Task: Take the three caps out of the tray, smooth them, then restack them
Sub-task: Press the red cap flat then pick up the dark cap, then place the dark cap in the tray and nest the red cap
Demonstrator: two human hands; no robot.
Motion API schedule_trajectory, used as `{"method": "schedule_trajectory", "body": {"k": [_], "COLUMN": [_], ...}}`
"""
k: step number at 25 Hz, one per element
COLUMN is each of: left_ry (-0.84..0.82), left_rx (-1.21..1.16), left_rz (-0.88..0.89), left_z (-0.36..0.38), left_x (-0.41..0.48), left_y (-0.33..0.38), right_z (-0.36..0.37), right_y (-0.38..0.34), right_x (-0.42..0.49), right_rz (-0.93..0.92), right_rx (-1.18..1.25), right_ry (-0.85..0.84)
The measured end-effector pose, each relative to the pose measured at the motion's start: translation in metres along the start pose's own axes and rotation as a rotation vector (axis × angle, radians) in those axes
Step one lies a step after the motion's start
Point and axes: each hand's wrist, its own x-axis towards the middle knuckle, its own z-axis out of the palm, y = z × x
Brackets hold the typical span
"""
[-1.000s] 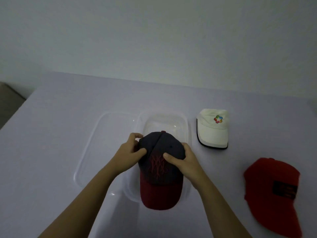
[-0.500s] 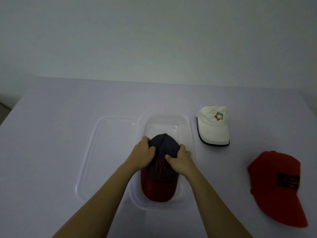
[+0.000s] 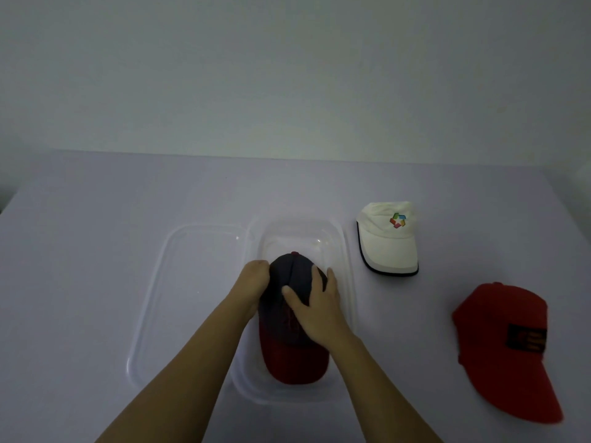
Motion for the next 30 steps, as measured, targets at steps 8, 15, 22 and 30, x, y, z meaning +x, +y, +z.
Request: {"method": "schedule_trajectory", "body": {"k": [8, 15, 22, 30], "left_ry": [0.269, 0.395, 0.339, -0.241], "left_rx": [0.767, 0.500, 0.323, 0.066], "left_rz": [0.390, 0.683, 0.848, 0.171], "left_z": [0.010, 0.013, 0.106, 0.269], "left_x": [-0.004, -0.032, -0.078, -0.110], "left_y": [-0.006, 0.024, 0.057, 0.045], "right_z": [-0.003, -0.046, -0.109, -0.238], "right_y": [0.003, 0.001, 0.065, 0.246], "right_x": [-0.001, -0.023, -0.048, -0.083], "right_rz": [-0.086, -0.267, -0.361, 0.044], "right_rx": [-0.191, -0.064, 0.066, 0.281], "right_ry": [0.020, 0.169, 0.394, 0.702]}}
